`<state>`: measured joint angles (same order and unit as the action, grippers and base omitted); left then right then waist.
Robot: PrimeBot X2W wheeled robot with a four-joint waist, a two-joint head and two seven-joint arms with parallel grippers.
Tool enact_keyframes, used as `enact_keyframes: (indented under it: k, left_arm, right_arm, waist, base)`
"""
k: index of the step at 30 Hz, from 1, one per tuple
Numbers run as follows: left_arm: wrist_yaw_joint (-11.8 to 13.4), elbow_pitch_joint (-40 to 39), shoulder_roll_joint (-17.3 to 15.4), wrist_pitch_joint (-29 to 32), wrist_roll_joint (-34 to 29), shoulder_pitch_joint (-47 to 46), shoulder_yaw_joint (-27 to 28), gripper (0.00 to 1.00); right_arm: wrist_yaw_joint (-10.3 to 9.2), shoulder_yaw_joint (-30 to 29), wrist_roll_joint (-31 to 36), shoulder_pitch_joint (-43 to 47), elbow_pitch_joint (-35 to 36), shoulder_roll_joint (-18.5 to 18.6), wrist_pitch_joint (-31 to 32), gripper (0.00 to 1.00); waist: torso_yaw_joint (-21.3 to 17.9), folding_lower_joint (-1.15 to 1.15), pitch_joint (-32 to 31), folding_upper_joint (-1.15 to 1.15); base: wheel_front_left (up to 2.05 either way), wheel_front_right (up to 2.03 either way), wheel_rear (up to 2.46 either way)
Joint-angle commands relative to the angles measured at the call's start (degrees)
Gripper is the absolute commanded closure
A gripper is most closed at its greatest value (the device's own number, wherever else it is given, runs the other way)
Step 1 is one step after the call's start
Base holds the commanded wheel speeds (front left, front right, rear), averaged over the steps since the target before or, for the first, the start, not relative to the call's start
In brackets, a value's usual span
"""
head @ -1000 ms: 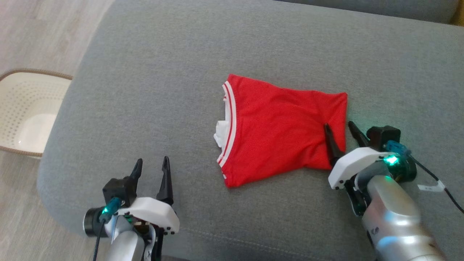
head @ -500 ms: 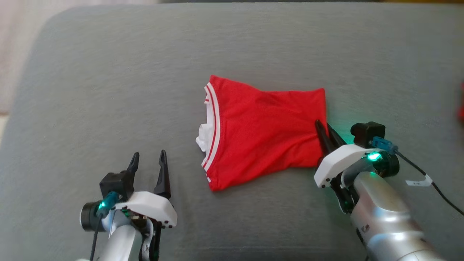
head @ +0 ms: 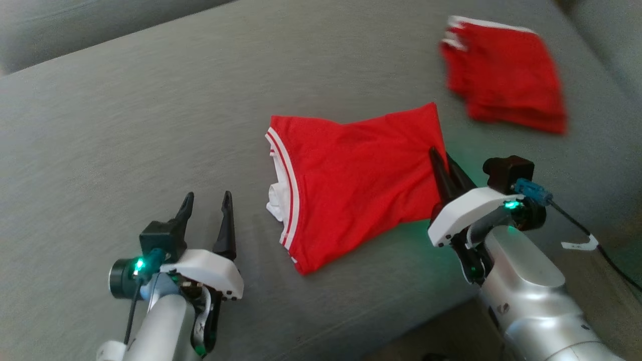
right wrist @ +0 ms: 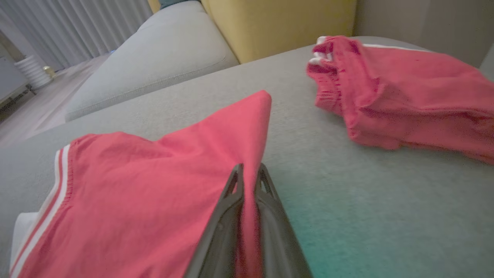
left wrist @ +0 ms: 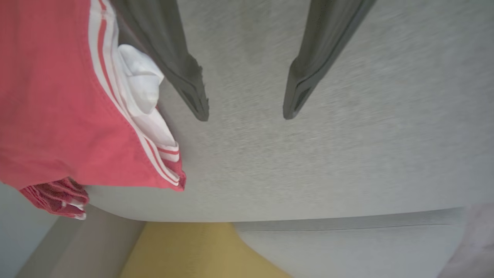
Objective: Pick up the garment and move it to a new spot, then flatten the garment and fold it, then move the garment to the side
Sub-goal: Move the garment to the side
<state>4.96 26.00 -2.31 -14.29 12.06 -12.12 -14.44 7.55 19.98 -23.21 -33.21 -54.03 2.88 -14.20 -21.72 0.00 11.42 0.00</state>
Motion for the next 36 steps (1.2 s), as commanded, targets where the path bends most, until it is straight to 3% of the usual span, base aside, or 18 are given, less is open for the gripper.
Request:
enact_keyframes:
  k: [1, 9, 13, 21, 28, 29, 30, 31, 36]
  left_arm:
    - [-0.3, -1.4, -0.6, -0.7, -0.8, -2.5, 1.2, 0.00]
    - [-1.5, -1.0, -0.6, -0.7, -1.9, -3.8, -0.7, 0.00]
    - [-1.8, -0.8, -0.6, -0.7, -1.9, -3.7, -2.3, 0.00]
    - [-2.0, -0.2, -0.6, -0.7, -2.6, -4.1, -3.3, 0.00]
    - [-1.9, -0.5, -0.6, -0.7, -2.2, -4.3, -3.8, 0.00]
    - [-1.8, -0.6, -0.6, -0.7, -2.2, -4.3, -3.7, 0.00]
    - [-1.7, -0.6, -0.6, -0.7, -2.2, -4.2, -3.6, 0.00]
    - [-1.7, -0.6, -0.6, -0.7, -2.2, -4.2, -3.6, 0.00]
    - [-1.1, -1.0, -0.6, -0.7, -1.9, -3.3, -2.6, 0.00]
  right_arm:
    - [-0.06, 0.5, 0.0, -0.1, 2.5, 0.0, -0.8, 1.00]
    - [-0.06, -4.6, 3.8, -2.0, 6.3, 0.0, -0.8, 1.00]
    - [-0.06, -10.0, 7.8, -7.9, 7.7, 1.2, -0.8, 1.00]
    - [-0.06, -21.4, 18.5, -18.1, 3.9, 8.2, -0.8, 1.00]
    - [-0.06, -33.6, 30.9, -21.5, -2.4, 15.2, -0.6, 1.00]
    - [-0.06, -35.1, 32.5, -21.5, -2.8, 15.3, -0.3, 0.65]
    - [-0.06, -36.5, 33.7, -21.5, -2.9, 15.0, -0.3, 0.05]
    - [-0.06, -37.7, 34.9, -21.4, -2.8, 14.6, -0.3, 0.00]
    - [-0.06, -41.0, 39.9, -18.9, 0.6, 11.0, -0.7, 0.00]
  waist:
    - [-8.5, 0.00, 1.6, 0.00]
    - [-9.2, 0.00, 3.4, 0.00]
    - [-6.5, 0.00, 4.6, 0.00]
    - [-1.3, 0.00, 5.9, 0.00]
    - [2.0, 0.00, 6.3, 0.00]
    - [2.2, 0.00, 6.2, 0.00]
    - [2.4, 0.00, 6.1, 0.00]
    - [2.6, 0.00, 6.0, 0.00]
    - [3.4, 0.00, 4.6, 0.00]
  base:
    - [0.00, 0.00, 0.00]
    - [0.00, 0.00, 0.00]
    - [0.00, 0.00, 0.00]
    - [0.00, 0.00, 0.00]
    - [0.00, 0.00, 0.00]
    - [0.00, 0.00, 0.00]
    - [0.00, 0.00, 0.00]
    - [0.00, 0.00, 0.00]
    - [0.00, 0.00, 0.00]
